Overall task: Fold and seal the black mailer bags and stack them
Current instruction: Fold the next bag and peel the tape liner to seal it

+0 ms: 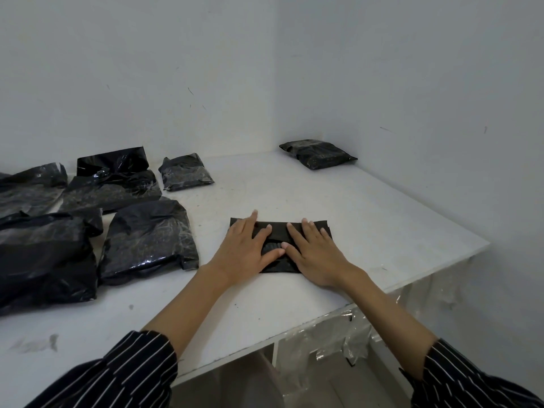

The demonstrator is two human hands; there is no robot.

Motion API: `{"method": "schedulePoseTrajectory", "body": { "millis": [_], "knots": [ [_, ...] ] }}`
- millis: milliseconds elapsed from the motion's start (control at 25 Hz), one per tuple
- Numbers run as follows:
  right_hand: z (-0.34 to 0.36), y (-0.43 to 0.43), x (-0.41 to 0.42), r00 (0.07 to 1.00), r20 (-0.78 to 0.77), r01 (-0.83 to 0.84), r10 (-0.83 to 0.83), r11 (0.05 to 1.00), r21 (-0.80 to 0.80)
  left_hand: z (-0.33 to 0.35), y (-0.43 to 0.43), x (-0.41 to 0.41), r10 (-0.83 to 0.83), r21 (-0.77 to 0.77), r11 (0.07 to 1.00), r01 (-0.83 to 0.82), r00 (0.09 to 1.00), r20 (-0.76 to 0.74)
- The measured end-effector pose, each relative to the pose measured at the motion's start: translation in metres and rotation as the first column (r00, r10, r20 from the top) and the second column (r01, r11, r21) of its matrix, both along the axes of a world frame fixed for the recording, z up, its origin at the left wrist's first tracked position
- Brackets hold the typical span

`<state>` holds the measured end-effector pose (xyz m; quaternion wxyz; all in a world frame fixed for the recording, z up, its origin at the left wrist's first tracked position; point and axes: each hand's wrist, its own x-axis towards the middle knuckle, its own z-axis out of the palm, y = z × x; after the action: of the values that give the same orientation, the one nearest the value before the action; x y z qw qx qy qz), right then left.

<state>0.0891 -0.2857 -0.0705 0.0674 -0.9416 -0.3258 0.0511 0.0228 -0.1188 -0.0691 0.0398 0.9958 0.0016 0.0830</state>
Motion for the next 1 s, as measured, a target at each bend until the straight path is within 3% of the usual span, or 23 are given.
{"method": "schedulePoseTrajectory", "body": {
  "millis": [160,240,280,400,480,560,680,880,1000],
  "knots": [
    [0.003,-0.003,-0.006,0.985,-0.051,0.169,-0.168,0.986,0.016,-0.003,-0.002,-0.003,0.109,-0.063,0.991,-0.119,0.985,-0.137],
    [0.007,-0.010,-0.013,0.972,-0.020,0.233,-0.234,0.955,0.181,-0.004,-0.002,-0.004,0.127,-0.057,0.989,-0.136,0.980,-0.151],
    [0.009,-0.018,-0.020,0.962,0.010,0.252,-0.274,0.899,0.358,-0.005,-0.003,-0.004,0.128,-0.055,0.989,-0.137,0.981,-0.143],
    [0.015,-0.041,-0.068,0.914,-0.053,0.269,-0.402,0.504,0.821,-0.008,-0.003,-0.005,0.127,-0.080,0.988,-0.135,0.987,-0.103],
    [0.014,-0.055,-0.107,0.896,-0.201,0.319,-0.397,0.256,0.912,-0.009,-0.002,-0.005,0.129,-0.106,0.985,-0.138,0.988,-0.091],
    [-0.002,-0.063,-0.135,0.880,-0.346,0.407,-0.324,0.141,0.903,-0.009,-0.002,-0.005,0.130,-0.114,0.983,-0.141,0.987,-0.093],
    [-0.034,-0.064,-0.157,0.822,-0.515,0.551,-0.244,0.112,0.827,-0.009,-0.002,-0.006,0.133,-0.112,0.983,-0.145,0.986,-0.102],
    [-0.055,-0.053,-0.165,0.783,-0.590,0.622,-0.198,0.230,0.748,-0.009,-0.001,-0.005,0.133,-0.115,0.983,-0.143,0.987,-0.093],
    [-0.056,-0.051,-0.162,0.736,-0.668,0.672,-0.111,0.234,0.702,-0.010,-0.001,-0.005,0.134,-0.123,0.982,-0.144,0.987,-0.087]
  ]
}}
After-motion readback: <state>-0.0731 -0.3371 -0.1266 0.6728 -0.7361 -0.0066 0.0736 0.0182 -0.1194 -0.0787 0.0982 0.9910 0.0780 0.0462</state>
